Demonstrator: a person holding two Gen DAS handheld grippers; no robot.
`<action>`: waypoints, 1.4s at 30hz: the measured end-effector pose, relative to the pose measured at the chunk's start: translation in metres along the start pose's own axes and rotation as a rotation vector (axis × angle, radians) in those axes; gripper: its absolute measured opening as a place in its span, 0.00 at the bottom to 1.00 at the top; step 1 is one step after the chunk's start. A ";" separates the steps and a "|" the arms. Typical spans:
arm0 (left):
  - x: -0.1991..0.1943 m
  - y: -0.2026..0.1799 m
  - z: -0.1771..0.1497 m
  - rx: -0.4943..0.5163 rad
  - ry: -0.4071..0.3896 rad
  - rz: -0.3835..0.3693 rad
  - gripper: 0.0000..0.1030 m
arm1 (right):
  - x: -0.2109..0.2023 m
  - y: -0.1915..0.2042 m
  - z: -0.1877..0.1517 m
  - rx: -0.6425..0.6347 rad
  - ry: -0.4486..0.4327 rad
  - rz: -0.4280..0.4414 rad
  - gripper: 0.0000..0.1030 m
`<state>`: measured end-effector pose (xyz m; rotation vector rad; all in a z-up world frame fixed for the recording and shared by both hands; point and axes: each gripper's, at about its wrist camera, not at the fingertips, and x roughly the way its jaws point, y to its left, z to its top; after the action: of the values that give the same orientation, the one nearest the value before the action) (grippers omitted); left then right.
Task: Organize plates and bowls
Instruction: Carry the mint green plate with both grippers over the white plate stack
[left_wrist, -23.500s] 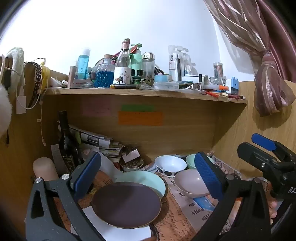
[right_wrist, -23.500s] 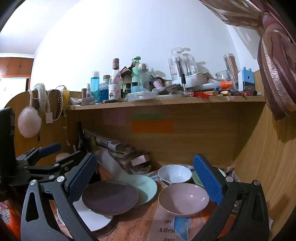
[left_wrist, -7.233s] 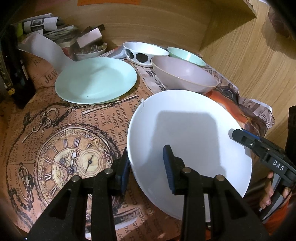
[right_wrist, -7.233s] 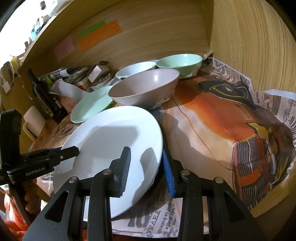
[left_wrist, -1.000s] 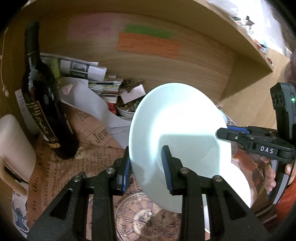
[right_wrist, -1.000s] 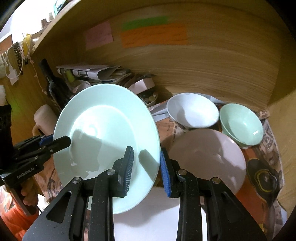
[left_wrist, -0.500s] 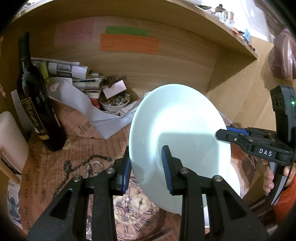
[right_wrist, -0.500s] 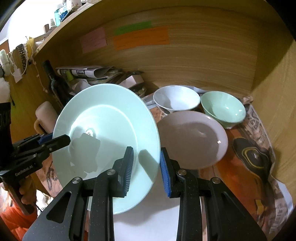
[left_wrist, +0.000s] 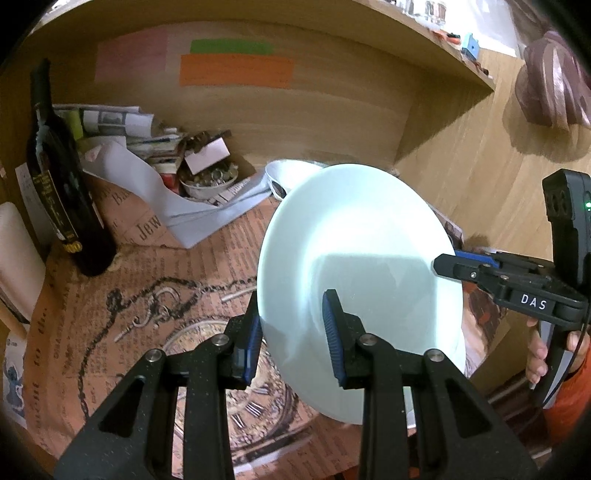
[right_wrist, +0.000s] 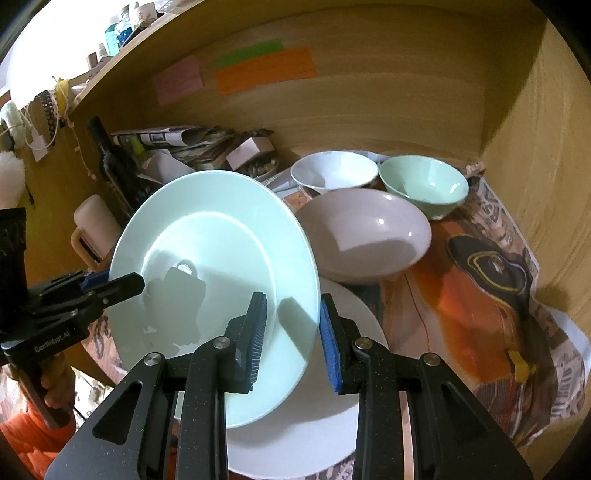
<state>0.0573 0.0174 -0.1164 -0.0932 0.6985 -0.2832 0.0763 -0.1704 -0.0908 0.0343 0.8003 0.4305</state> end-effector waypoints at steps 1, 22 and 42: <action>0.001 -0.001 -0.001 -0.007 0.016 -0.013 0.30 | 0.000 -0.001 -0.003 0.001 0.001 -0.004 0.25; 0.029 -0.013 -0.029 0.003 0.143 -0.027 0.30 | 0.013 -0.014 -0.032 0.063 0.070 -0.005 0.25; 0.059 -0.021 -0.024 0.042 0.203 -0.035 0.31 | 0.021 -0.032 -0.044 0.123 0.117 -0.021 0.26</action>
<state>0.0804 -0.0196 -0.1674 -0.0367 0.8929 -0.3445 0.0703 -0.1969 -0.1422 0.1164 0.9409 0.3657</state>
